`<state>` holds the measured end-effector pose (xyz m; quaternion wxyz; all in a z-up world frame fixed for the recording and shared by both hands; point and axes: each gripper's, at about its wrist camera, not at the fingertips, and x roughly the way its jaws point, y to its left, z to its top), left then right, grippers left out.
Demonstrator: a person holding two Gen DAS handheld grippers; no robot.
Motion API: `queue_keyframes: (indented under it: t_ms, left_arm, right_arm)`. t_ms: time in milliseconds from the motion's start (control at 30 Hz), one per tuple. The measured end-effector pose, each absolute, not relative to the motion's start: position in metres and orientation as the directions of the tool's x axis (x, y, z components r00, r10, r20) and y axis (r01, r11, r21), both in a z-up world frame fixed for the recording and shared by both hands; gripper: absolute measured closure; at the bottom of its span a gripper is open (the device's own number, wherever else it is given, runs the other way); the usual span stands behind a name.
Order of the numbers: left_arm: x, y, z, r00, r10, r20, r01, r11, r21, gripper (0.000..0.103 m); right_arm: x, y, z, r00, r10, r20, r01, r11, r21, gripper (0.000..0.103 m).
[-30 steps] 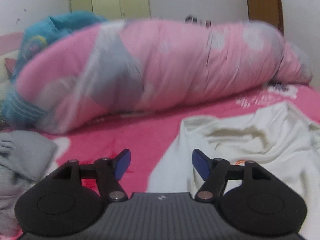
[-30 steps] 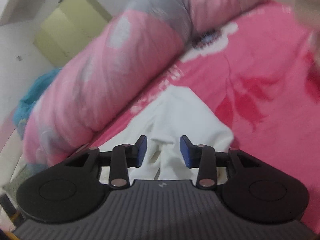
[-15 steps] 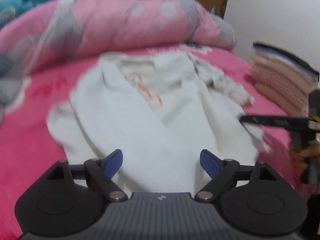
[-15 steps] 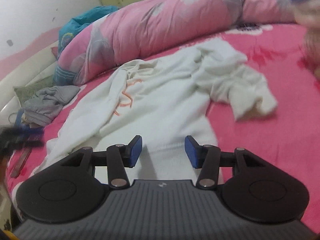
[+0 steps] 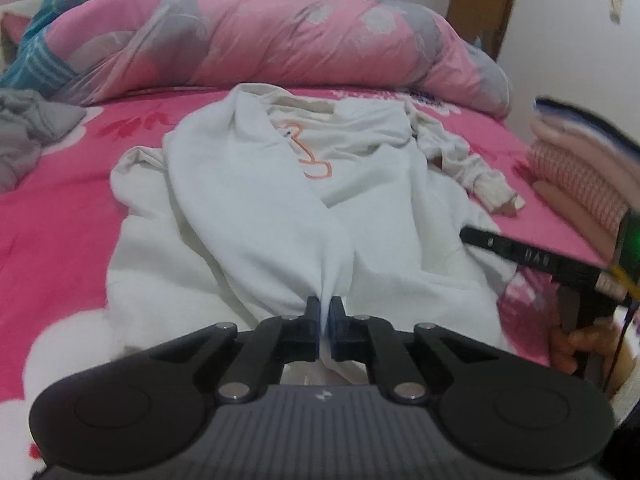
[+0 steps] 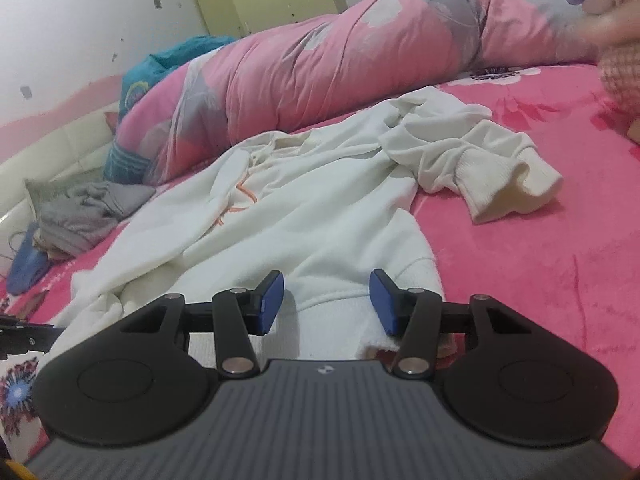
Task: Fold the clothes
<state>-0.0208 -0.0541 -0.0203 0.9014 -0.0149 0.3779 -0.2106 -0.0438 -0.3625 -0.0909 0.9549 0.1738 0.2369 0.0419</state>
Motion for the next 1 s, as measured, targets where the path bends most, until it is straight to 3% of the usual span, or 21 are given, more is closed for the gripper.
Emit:
queue_keyframes:
  t_ms: [267,400,467,567,600,633,700,900,1000]
  left_arm:
    - [0.003,0.011,0.031,0.62,-0.586,-0.522,0.336,0.799,-0.499,0.099]
    - [0.056,0.03,0.046,0.609,-0.595,-0.525,0.302,0.786,-0.54,0.099]
    - [0.099,0.044,0.065,0.646,-0.553,-0.526,0.266,0.81,-0.523,0.099]
    - [0.17,0.082,0.116,0.826,-0.392,-0.406,0.16,0.852,-0.499,0.098]
    - [0.184,0.096,0.128,0.897,-0.307,-0.318,0.119,0.861,-0.494,0.091]
    - [0.197,0.108,0.133,0.944,-0.209,-0.255,0.06,0.869,-0.491,0.073]
    - [0.219,0.126,0.121,0.95,-0.054,-0.307,-0.107,0.87,-0.482,0.041]
    - [0.212,0.13,0.033,0.817,-0.074,-0.571,-0.225,0.871,-0.436,0.041]
    - [0.18,0.122,0.023,0.792,-0.14,-0.594,-0.161,0.891,-0.425,0.038]
  right_arm:
    - [-0.043,-0.365,-0.092,0.886,0.157,-0.436,0.013,0.932,0.362,0.056]
    - [-0.042,-0.365,-0.093,0.885,0.158,-0.437,0.016,0.929,0.369,0.056]
    - [-0.042,-0.366,-0.094,0.885,0.16,-0.438,0.017,0.928,0.373,0.056]
    - [-0.042,-0.365,-0.094,0.885,0.158,-0.439,0.019,0.927,0.374,0.056]
    - [-0.042,-0.365,-0.094,0.885,0.156,-0.439,0.021,0.928,0.372,0.056]
    - [-0.042,-0.365,-0.094,0.885,0.153,-0.44,0.023,0.929,0.37,0.056]
    - [-0.042,-0.364,-0.094,0.885,0.15,-0.441,0.025,0.93,0.367,0.056]
    - [-0.041,-0.367,-0.095,0.883,0.154,-0.442,0.028,0.925,0.378,0.056]
    - [-0.041,-0.366,-0.095,0.884,0.153,-0.442,0.029,0.926,0.377,0.056]
